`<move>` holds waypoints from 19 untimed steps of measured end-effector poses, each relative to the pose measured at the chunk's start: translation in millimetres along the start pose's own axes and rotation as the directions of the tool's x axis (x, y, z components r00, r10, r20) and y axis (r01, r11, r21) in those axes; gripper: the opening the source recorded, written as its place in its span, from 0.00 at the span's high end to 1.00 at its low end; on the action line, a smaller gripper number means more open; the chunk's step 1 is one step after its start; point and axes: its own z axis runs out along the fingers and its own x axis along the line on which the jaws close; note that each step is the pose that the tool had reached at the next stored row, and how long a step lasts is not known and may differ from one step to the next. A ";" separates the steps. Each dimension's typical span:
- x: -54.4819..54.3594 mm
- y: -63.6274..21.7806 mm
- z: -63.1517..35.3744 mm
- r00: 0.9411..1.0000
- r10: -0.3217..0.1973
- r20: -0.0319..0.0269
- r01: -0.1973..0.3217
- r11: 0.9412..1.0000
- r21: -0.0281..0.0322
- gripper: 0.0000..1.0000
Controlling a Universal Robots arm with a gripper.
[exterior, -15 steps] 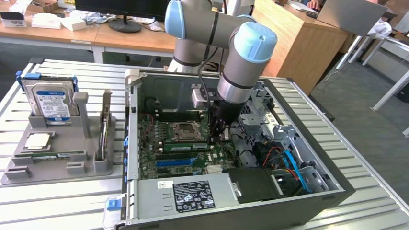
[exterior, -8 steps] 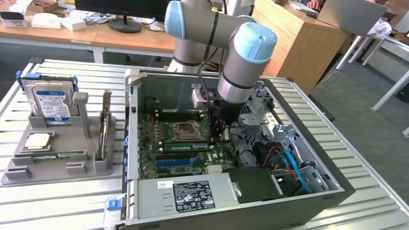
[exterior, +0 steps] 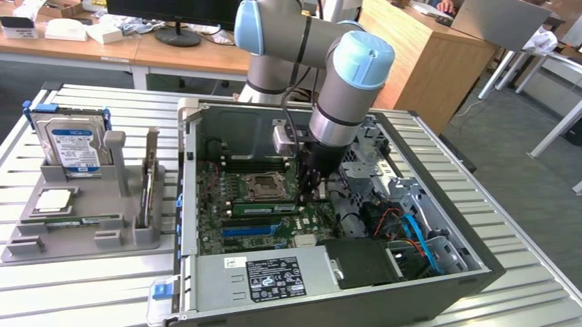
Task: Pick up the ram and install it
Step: 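Press down the ram until it locks into place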
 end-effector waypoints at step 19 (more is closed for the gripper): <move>-0.9 0.6 -22.6 1.000 0.000 0.000 0.000 1.000 0.000 0.90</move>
